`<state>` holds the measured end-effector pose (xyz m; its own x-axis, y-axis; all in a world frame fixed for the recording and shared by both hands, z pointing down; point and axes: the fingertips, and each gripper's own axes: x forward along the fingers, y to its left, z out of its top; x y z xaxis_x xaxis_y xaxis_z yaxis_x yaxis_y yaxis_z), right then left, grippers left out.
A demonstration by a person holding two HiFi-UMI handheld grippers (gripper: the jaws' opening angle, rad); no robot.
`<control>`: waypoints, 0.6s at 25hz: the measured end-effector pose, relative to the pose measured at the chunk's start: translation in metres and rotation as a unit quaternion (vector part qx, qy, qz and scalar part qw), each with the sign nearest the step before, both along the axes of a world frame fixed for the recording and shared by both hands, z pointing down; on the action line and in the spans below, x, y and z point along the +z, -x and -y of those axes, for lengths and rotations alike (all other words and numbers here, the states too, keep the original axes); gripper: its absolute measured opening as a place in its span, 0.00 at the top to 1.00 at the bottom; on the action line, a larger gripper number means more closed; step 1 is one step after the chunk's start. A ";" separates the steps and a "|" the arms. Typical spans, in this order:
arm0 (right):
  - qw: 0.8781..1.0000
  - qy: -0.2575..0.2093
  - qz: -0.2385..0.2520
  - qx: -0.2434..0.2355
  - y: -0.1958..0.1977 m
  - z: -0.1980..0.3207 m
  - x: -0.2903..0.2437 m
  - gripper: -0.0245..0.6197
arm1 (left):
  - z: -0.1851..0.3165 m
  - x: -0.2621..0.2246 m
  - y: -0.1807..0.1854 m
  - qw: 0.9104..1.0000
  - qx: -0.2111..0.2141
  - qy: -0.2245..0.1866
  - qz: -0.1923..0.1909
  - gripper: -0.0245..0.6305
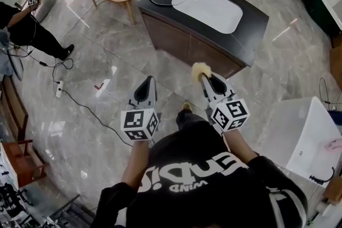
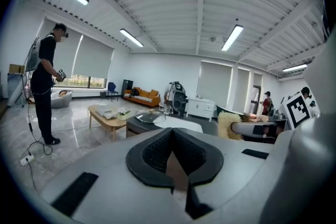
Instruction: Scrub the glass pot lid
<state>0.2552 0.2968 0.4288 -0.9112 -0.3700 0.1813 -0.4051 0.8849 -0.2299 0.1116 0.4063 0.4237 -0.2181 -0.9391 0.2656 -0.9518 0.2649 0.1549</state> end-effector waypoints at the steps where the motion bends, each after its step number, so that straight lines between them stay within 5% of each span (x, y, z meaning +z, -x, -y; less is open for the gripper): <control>1: 1.000 0.000 0.000 -0.005 0.006 0.010 -0.001 0.87 | 0.009 -0.001 0.005 1.000 -0.003 0.000 0.001 0.94; 15: 0.999 -0.001 0.006 -0.032 0.050 0.122 -0.006 0.87 | 0.108 -0.013 0.042 0.999 -0.037 -0.007 0.011 0.94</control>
<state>0.2055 0.1748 0.4227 -0.9350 -0.3115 0.1698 -0.3451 0.9095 -0.2319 0.0692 0.2982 0.4104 -0.2934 -0.9233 0.2478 -0.9325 0.3335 0.1387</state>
